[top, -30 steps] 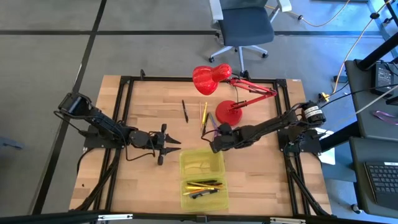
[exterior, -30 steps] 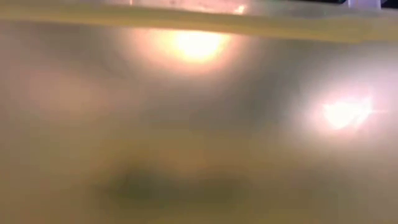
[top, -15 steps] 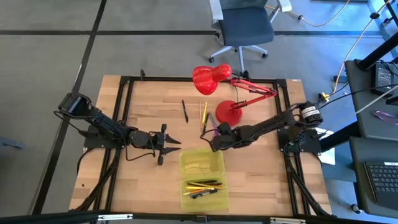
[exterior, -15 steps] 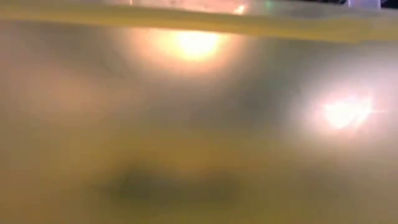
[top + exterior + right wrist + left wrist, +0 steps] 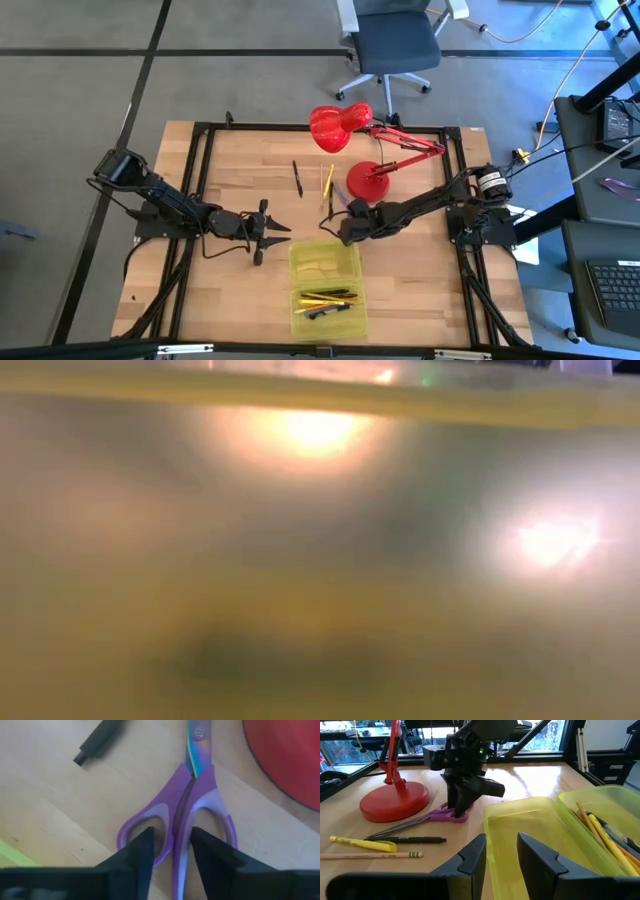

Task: Pick & place school supplies into a supply box
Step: Put the purple scissors into the yellow supply box

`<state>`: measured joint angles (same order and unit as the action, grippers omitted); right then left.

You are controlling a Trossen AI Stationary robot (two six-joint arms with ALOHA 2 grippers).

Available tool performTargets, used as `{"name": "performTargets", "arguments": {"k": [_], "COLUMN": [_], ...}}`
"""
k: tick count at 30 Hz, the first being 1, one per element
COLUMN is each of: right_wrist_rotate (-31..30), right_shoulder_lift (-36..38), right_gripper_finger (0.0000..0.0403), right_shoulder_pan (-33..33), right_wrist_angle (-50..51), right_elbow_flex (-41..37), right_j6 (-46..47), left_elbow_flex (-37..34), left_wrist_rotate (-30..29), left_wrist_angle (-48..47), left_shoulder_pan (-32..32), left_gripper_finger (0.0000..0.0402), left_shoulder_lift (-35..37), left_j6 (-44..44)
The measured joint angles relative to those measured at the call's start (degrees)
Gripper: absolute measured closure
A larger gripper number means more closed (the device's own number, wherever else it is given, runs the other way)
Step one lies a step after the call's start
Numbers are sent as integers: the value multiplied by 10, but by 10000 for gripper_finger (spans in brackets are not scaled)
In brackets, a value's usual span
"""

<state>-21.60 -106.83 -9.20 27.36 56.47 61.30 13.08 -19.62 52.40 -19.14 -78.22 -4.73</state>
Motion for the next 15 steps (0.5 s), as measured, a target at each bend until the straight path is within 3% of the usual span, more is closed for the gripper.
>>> {"name": "performTargets", "arguments": {"k": [6,15], "right_wrist_rotate": [-2,0], "right_shoulder_lift": [0,37], "right_gripper_finger": [330,332], "right_shoulder_pan": [0,-2], "right_wrist_angle": [4,29], "right_elbow_flex": [-1,-8], "right_j6": [-32,-35], "left_elbow_flex": [0,0], "left_wrist_rotate": [0,0], "left_wrist_angle": [0,0], "left_shoulder_pan": [0,0], "left_gripper_finger": [295,298], "left_shoulder_lift": [0,0], "left_j6": [0,0]}}
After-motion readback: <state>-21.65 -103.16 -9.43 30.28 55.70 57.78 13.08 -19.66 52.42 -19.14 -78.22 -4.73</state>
